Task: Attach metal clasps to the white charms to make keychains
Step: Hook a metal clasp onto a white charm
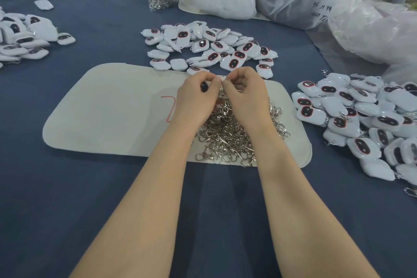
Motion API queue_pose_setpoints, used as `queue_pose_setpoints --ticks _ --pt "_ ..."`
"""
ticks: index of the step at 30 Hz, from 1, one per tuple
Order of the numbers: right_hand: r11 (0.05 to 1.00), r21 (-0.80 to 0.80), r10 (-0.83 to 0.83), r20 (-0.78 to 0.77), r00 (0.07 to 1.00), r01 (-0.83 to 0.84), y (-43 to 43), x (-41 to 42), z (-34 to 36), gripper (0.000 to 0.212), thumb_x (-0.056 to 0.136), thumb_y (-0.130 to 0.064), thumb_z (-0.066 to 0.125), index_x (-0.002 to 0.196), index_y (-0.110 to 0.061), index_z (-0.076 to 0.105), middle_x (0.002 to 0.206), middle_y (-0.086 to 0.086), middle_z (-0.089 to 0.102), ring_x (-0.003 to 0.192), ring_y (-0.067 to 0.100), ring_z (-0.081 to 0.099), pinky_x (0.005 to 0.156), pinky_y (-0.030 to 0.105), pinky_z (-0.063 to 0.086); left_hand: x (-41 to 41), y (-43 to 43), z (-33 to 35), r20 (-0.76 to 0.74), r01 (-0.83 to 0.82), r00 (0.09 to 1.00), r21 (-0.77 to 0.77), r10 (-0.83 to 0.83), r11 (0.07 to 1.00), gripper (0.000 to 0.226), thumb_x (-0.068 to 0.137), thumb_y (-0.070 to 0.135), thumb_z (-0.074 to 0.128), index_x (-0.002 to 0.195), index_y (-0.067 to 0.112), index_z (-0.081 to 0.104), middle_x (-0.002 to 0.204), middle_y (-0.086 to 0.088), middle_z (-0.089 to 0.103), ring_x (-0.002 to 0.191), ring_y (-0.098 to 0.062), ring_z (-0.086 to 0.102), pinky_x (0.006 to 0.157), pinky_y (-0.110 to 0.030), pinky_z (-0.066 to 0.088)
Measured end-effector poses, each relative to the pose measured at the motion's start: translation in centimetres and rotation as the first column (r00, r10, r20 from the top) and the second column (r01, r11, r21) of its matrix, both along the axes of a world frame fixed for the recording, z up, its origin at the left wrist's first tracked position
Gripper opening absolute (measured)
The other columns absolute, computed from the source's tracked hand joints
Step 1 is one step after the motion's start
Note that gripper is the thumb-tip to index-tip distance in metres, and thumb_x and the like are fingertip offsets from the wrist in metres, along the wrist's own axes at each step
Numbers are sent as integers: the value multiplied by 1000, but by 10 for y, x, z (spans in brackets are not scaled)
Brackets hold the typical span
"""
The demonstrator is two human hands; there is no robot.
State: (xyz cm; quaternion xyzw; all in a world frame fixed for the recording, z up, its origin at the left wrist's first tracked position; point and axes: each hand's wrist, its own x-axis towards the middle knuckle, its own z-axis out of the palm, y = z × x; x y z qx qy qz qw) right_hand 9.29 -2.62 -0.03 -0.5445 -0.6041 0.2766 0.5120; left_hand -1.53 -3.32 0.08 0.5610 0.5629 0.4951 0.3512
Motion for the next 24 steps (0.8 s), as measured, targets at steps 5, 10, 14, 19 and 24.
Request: queue_pose_setpoints --ticks 5,10,14,19,24 --pt "1000 -5 8 34 999 -8 -1 0 0 19 88 -13 62 80 -28 53 82 -12 59 78 4 57 68 7 44 -1 3 -3 -96 -69 993 67 76 995 8 90 20 58 84 19 64 76 8 60 74 -15 58 75 -34 52" --pt "1000 17 -14 78 997 13 -2 -4 -1 10 90 -21 61 81 -25 57 76 -17 60 71 -10 55 65 3 40 -1 4 -4 -122 -117 984 93 128 989 12 92 19 56 81 23 60 77 14 57 75 -7 53 65 -14 39" --pt "997 64 -45 103 994 38 -3 -6 -1 12 88 -10 61 85 -20 55 77 -14 56 69 -2 52 65 6 42 1 3 -5 -200 -124 969 110 144 986 10 92 20 57 86 19 64 80 8 59 64 -2 49 56 -6 34" --pt "998 56 -50 132 990 43 -3 -6 -2 9 87 -8 61 86 -16 56 74 -13 55 64 -3 49 63 5 41 2 3 -5 -254 -129 954 142 162 982 10 92 19 56 91 15 65 96 -2 60 80 -15 56 72 -24 41" --pt "997 45 -60 101 993 55 -3 -7 -1 10 87 -7 60 87 -16 56 74 -13 54 63 -7 50 63 6 41 3 1 -5 -305 -133 934 182 185 974 10 93 18 55 92 13 64 94 3 52 82 -11 46 72 -22 34"
